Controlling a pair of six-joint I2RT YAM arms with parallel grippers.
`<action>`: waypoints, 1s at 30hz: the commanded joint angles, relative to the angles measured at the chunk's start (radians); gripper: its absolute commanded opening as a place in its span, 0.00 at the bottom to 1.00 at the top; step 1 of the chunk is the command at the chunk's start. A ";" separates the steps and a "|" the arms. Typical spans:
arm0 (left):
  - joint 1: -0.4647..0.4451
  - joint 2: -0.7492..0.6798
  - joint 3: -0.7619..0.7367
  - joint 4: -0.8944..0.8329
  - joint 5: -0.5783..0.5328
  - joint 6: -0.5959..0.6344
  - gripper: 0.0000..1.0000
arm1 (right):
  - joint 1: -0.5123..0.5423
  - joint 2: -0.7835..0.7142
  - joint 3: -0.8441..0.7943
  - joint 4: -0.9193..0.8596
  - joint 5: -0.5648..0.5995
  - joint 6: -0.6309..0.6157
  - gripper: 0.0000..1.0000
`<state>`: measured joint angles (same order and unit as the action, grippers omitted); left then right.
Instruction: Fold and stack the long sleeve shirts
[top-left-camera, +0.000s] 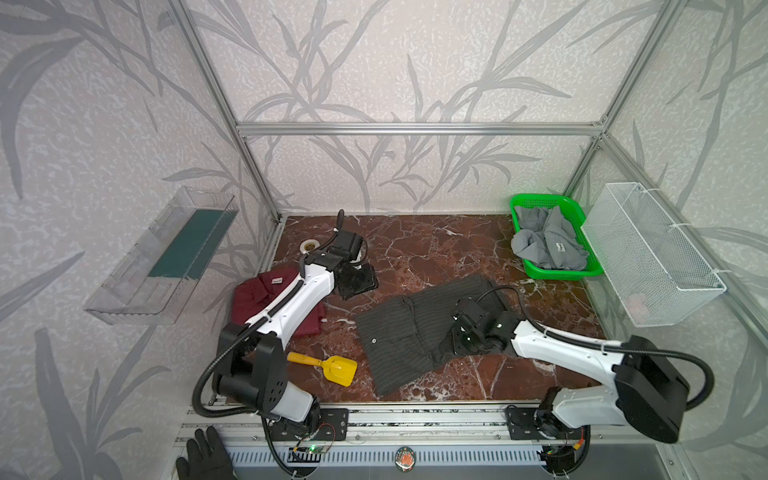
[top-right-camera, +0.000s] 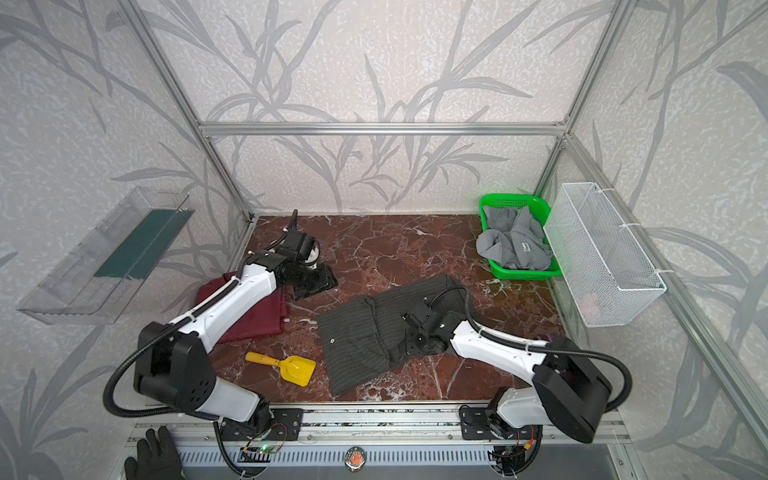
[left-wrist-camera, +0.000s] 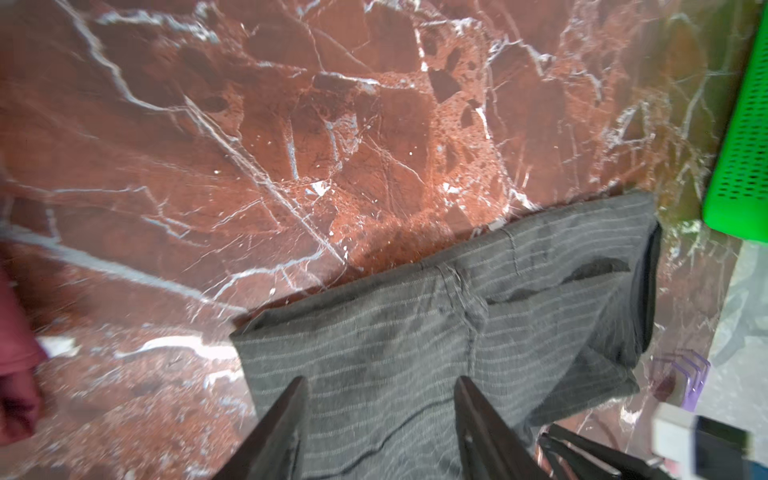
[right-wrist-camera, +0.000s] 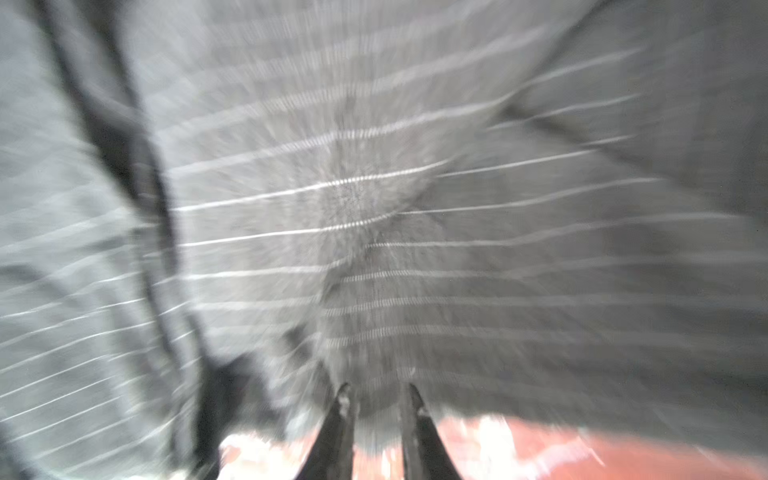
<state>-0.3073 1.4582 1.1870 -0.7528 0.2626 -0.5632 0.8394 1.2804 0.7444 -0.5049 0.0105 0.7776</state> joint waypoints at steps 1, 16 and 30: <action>-0.003 -0.083 -0.083 -0.080 0.004 0.022 0.57 | 0.001 -0.086 0.063 -0.054 0.004 -0.058 0.27; -0.107 -0.313 -0.456 0.014 0.019 -0.165 0.59 | 0.023 0.383 0.346 0.273 -0.373 -0.206 0.24; -0.176 -0.354 -0.583 0.097 0.011 -0.244 0.64 | -0.090 0.571 0.259 0.312 -0.203 -0.182 0.15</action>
<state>-0.4763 1.1042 0.6193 -0.6823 0.2886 -0.7822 0.7849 1.8294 1.0420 -0.2066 -0.2428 0.5808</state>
